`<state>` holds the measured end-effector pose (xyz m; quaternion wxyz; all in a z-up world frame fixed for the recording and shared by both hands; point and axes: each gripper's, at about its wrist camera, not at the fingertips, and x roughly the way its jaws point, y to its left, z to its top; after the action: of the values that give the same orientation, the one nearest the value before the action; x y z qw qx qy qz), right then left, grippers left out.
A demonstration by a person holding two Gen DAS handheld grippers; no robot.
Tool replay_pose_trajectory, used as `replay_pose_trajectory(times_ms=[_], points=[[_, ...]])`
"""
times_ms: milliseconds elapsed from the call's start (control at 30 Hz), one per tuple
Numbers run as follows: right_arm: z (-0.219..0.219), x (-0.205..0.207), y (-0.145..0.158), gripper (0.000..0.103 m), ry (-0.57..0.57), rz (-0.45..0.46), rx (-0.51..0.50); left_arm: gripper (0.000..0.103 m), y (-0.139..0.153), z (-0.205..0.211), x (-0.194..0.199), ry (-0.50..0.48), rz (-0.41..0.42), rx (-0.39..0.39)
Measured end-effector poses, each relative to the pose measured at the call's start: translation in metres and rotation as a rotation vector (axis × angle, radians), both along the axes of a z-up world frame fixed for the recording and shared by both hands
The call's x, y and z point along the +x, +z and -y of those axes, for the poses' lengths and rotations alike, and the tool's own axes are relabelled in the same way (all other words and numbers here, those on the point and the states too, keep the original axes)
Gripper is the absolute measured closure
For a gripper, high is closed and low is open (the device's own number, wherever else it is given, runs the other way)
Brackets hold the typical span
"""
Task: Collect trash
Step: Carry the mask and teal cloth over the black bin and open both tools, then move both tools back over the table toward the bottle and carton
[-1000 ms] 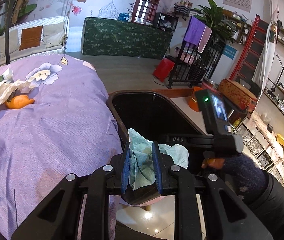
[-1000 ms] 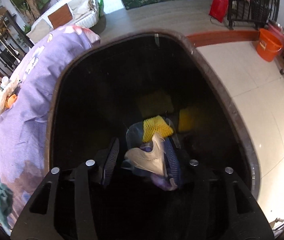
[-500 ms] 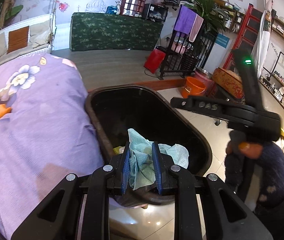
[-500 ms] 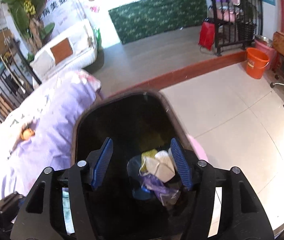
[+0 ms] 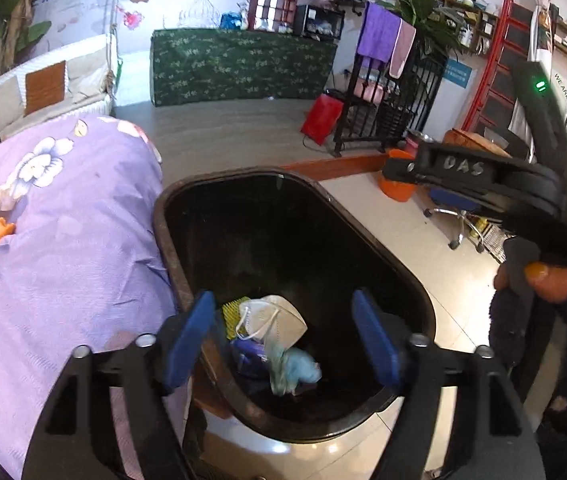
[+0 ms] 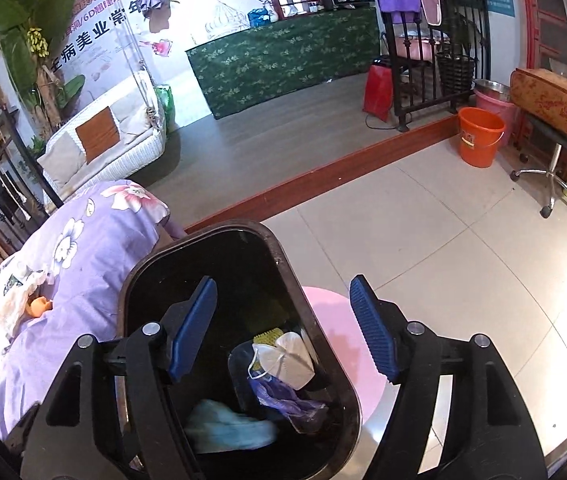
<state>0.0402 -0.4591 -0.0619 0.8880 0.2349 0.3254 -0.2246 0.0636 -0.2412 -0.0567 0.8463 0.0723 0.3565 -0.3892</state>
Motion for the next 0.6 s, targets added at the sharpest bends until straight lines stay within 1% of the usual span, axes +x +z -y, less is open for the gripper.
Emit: replay_pose_trajectory(times_ms=[33,100,233,267,333,433,600], points=[[-0.001,0.001,-0.001,0.034,0.0,-0.004,0.0,0.021,0.003,-0.003,-0.002,0.005,0.011,-0.006],[-0.002,0.004,-0.001,0.034,0.003,-0.007,0.0,0.014,0.01,-0.01,-0.012,0.019,0.046,-0.027],[-0.009,0.01,0.002,0.033,0.018,0.0,-0.008,0.008,0.024,-0.028,-0.028,0.039,0.081,-0.058],[-0.013,0.012,0.002,0.033,0.022,0.001,-0.01,0.007,0.029,-0.032,-0.031,0.045,0.09,-0.069],[-0.02,0.017,0.003,0.026,0.038,0.006,-0.012,0.006,0.036,-0.038,-0.036,0.052,0.109,-0.088],[-0.032,0.023,0.003,0.026,0.069,0.015,-0.015,0.006,0.045,-0.046,-0.04,0.057,0.132,-0.107],[-0.058,0.036,0.006,0.025,0.142,0.031,-0.009,0.006,0.047,-0.062,-0.038,0.096,0.127,-0.127]])
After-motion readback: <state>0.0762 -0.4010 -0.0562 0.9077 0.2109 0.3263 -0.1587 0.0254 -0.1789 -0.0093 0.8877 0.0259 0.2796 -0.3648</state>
